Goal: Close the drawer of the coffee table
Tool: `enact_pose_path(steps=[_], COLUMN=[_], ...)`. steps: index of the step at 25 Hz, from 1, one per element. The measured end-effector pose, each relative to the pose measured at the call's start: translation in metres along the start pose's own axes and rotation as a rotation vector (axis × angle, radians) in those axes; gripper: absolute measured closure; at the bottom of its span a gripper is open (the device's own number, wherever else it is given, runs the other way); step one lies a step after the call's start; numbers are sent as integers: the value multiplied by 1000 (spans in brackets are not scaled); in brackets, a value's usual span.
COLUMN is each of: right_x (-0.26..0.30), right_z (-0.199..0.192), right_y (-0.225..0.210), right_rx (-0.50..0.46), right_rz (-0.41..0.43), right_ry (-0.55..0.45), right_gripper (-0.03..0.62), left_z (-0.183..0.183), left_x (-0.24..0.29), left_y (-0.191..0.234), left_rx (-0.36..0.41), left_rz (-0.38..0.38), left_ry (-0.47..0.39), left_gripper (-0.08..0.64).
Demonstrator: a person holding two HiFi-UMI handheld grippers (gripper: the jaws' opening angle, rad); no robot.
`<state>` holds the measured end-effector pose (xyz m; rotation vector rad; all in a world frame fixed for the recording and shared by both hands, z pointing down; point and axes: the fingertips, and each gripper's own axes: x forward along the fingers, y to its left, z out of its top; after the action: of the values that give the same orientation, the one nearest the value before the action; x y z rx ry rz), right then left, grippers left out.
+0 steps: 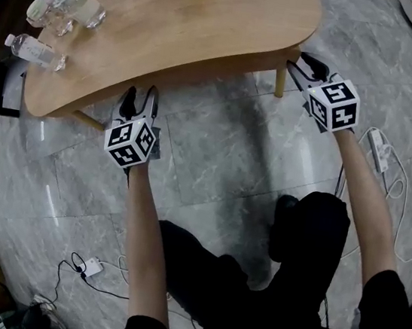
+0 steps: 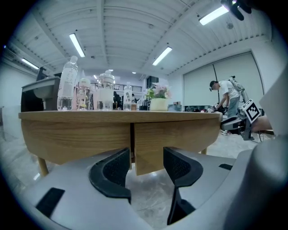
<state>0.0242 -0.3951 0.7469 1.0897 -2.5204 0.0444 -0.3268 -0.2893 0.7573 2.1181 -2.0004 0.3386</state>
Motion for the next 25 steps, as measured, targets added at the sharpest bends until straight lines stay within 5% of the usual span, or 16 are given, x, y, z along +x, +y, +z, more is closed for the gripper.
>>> enact_pose_path(steps=[6,10,25], right_x=[-29,-61,-256], right_z=[23,76,384], right_y=[2,8,33], right_rx=[10,7,17], right_rz=[22,48,169], right_ry=[-4,-30,-108], right_gripper=[443,443,443], left_z=[18,61,380], left_x=[-35,-70,-265], left_y=[-6,-22,-111], left_rx=[-17,-24,-70], left_rz=[20,8,-24], left_ry=[4,-5,-82], left_gripper=[325,337,402])
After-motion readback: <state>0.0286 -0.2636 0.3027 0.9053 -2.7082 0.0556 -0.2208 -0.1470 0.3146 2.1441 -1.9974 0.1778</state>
